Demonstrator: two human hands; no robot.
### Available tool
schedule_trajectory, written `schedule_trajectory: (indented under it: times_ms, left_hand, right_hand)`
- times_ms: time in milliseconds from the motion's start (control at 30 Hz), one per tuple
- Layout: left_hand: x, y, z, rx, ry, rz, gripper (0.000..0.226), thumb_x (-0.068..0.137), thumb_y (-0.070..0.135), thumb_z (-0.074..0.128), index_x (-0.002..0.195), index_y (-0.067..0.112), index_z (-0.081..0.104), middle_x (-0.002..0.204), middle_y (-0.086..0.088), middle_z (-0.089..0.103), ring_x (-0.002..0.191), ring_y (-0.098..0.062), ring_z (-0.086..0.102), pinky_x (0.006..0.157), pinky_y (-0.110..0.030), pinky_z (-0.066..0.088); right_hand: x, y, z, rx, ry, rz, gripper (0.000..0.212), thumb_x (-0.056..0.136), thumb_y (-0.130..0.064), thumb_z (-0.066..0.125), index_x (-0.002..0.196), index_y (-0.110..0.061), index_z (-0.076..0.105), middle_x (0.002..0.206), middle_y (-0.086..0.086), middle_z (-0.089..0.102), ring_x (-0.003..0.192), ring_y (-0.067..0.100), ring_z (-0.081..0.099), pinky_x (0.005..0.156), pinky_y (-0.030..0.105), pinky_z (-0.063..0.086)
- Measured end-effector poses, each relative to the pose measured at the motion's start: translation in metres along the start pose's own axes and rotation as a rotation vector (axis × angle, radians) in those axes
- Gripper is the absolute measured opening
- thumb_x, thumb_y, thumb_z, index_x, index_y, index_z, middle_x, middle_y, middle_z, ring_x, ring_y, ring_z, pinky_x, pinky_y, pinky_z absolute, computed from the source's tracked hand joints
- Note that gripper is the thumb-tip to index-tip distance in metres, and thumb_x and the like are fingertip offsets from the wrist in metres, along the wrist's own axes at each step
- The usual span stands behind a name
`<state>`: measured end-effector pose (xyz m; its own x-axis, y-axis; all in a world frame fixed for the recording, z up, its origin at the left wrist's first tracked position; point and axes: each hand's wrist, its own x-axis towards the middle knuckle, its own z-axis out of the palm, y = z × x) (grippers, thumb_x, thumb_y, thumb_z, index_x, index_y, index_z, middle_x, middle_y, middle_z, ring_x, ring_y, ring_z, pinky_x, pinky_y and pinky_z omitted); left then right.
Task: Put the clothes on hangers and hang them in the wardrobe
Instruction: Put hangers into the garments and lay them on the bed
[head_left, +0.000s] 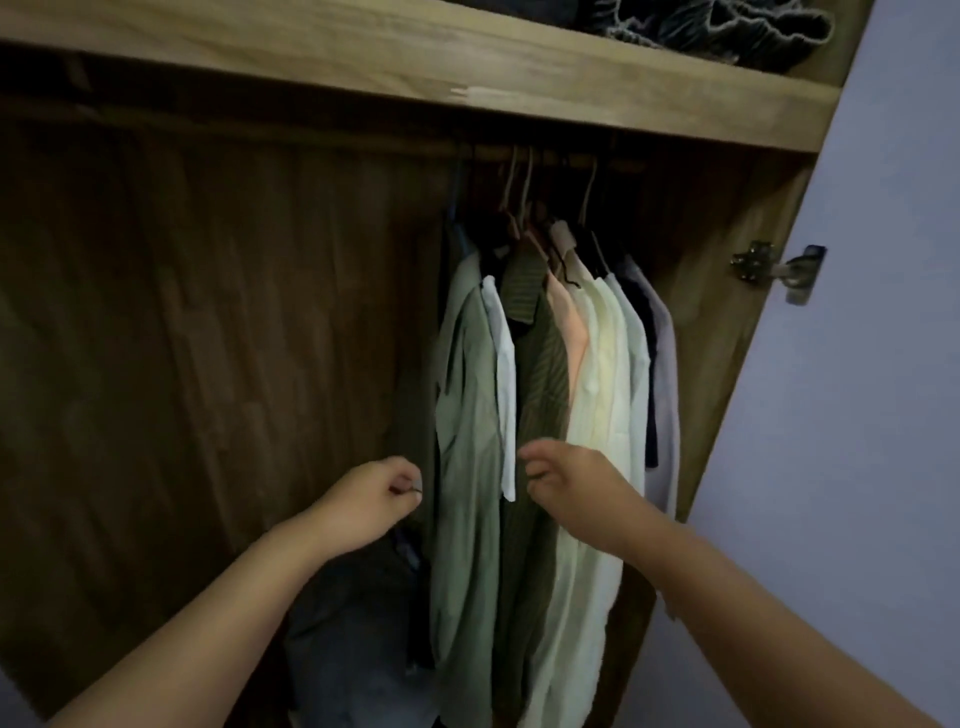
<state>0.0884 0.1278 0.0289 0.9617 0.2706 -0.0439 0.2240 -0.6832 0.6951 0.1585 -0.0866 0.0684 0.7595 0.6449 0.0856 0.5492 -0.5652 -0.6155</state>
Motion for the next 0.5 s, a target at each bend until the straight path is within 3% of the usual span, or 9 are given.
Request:
schedule_trajectory:
  times_ms: [67, 167, 333, 400, 433, 500]
  left_hand:
    - [0.021, 0.007, -0.018, -0.038, 0.041, 0.057, 0.038, 0.094, 0.018, 0.05, 0.132, 0.016, 0.044, 0.13, -0.002, 0.051, 0.107, -0.01, 0.051, 0.091, -0.02, 0.04]
    - [0.051, 0.017, -0.045, -0.109, 0.103, 0.153, 0.044, 0.096, 0.014, 0.046, 0.139, 0.018, 0.037, 0.137, 0.0, 0.046, 0.111, -0.008, 0.048, 0.092, -0.019, 0.039]
    - [0.089, 0.025, -0.075, -0.405, 0.124, 0.196, 0.046, 0.098, 0.007, 0.038, 0.14, 0.025, 0.033, 0.142, 0.003, 0.04, 0.12, -0.008, 0.041, 0.102, -0.024, 0.034]
    - [0.097, 0.027, -0.082, -0.55, 0.116, 0.192, 0.048, 0.098, 0.003, 0.035, 0.142, 0.023, 0.032, 0.144, 0.002, 0.038, 0.128, -0.012, 0.038, 0.109, -0.028, 0.03]
    - [0.099, 0.028, -0.085, -0.604, 0.105, 0.195, 0.049, 0.098, 0.001, 0.033, 0.142, 0.022, 0.031, 0.144, 0.002, 0.038, 0.13, -0.012, 0.037, 0.109, -0.027, 0.029]
    - [0.103, 0.028, -0.09, -0.648, 0.074, 0.203, 0.052, 0.097, -0.003, 0.032, 0.143, 0.021, 0.032, 0.141, 0.003, 0.039, 0.125, -0.006, 0.037, 0.101, -0.021, 0.029]
  right_hand:
    - [0.029, -0.023, -0.005, 0.093, 0.161, -0.045, 0.043, 0.093, -0.006, 0.046, 0.135, -0.013, 0.046, 0.127, 0.004, 0.055, 0.108, 0.008, 0.051, 0.09, 0.014, 0.039]
    - [0.072, -0.055, -0.008, 0.04, 0.299, -0.137, 0.051, 0.093, -0.004, 0.043, 0.142, -0.014, 0.036, 0.143, 0.002, 0.043, 0.128, 0.013, 0.043, 0.101, 0.019, 0.034]
    - [0.136, -0.077, 0.01, -0.095, 0.399, -0.124, 0.058, 0.086, 0.004, 0.044, 0.142, 0.0, 0.03, 0.142, 0.011, 0.038, 0.138, 0.025, 0.031, 0.114, 0.027, 0.026]
    - [0.154, -0.081, 0.018, 0.011, 0.428, -0.039, 0.057, 0.088, 0.0, 0.045, 0.143, -0.004, 0.031, 0.127, 0.005, 0.049, 0.13, 0.024, 0.042, 0.108, 0.03, 0.036]
    - [0.163, -0.085, 0.02, 0.132, 0.409, 0.02, 0.053, 0.089, -0.003, 0.046, 0.141, -0.006, 0.035, 0.112, 0.002, 0.054, 0.117, 0.024, 0.053, 0.097, 0.032, 0.045]
    - [0.18, -0.094, 0.023, 0.39, 0.32, 0.111, 0.046, 0.091, -0.01, 0.048, 0.136, -0.008, 0.043, 0.099, 0.007, 0.063, 0.096, 0.025, 0.062, 0.084, 0.037, 0.052]
